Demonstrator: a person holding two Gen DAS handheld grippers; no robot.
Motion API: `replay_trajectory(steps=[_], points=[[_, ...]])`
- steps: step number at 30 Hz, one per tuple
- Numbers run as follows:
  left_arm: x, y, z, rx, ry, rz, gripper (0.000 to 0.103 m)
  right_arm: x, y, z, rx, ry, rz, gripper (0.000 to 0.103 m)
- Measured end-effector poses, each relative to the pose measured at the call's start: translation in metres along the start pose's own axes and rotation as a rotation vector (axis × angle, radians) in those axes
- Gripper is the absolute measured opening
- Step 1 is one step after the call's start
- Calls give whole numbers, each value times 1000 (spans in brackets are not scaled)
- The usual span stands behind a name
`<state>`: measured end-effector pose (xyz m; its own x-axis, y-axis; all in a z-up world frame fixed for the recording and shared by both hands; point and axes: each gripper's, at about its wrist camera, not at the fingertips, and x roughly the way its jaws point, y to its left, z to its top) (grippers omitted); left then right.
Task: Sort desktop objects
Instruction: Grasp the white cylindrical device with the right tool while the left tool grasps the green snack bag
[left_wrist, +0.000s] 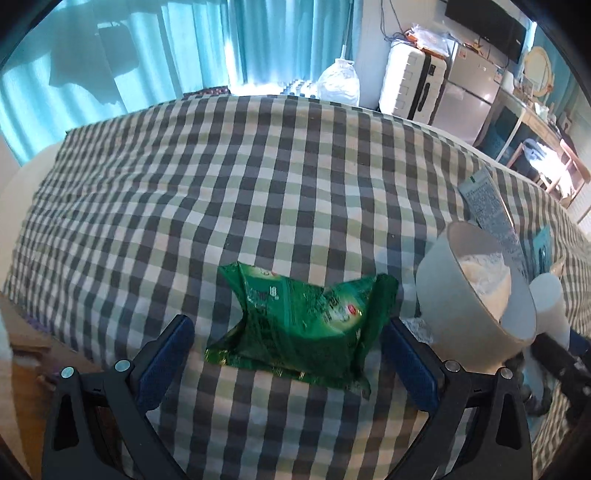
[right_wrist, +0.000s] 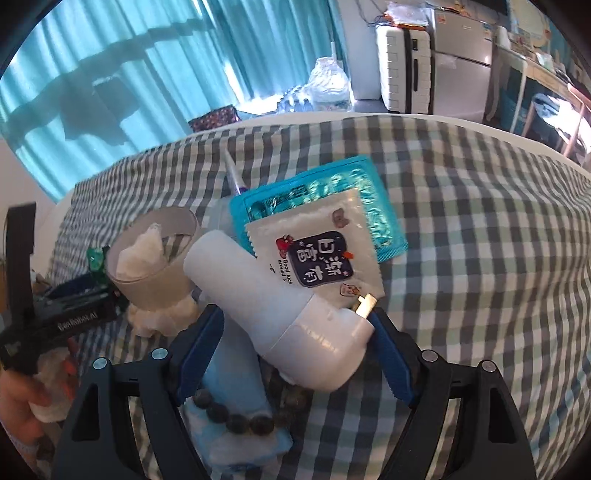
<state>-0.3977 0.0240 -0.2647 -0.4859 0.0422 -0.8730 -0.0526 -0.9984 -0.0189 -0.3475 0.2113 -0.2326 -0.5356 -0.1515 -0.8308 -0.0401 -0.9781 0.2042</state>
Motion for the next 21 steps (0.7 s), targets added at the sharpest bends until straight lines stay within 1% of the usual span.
replay_trajectory(steps=[1, 2, 3, 4, 5, 6, 7, 8, 11, 13, 16, 21], points=[[1, 1, 0, -12, -3, -12, 103, 2, 0, 0, -5, 0, -3, 79], [1, 2, 1, -20, -7, -17, 102, 0, 1, 1, -3, -13, -2, 74], [1, 2, 0, -16, -12, -13, 98, -4, 1, 1, 0, -26, 0, 63], [-1, 2, 0, -5, -22, -3, 84, -6, 2, 2, -2, -33, 5, 60], [-2, 0, -1, 13, -23, -4, 70, -8, 4, 2, -5, -29, 12, 60], [-4, -3, -1, 33, -24, -12, 65, -9, 5, 2, -10, -24, 13, 60], [-5, -3, -1, 41, -26, -20, 55, -12, 7, 0, -21, -28, 1, 60], [-7, -4, -1, 50, -24, -30, 48, -15, 8, -2, -33, -34, -8, 60], [-12, -5, -2, 71, -6, -26, 46, -25, 10, -9, -42, -47, -11, 60], [-20, -4, -6, 70, -11, -16, 46, -33, 10, -15, -31, -57, -2, 60], [-42, 2, -16, 56, -24, -31, 46, -50, 8, -28, -17, -60, 7, 60], [-81, 5, -25, 72, -55, -38, 46, -79, 11, -43, 1, -70, 3, 60]])
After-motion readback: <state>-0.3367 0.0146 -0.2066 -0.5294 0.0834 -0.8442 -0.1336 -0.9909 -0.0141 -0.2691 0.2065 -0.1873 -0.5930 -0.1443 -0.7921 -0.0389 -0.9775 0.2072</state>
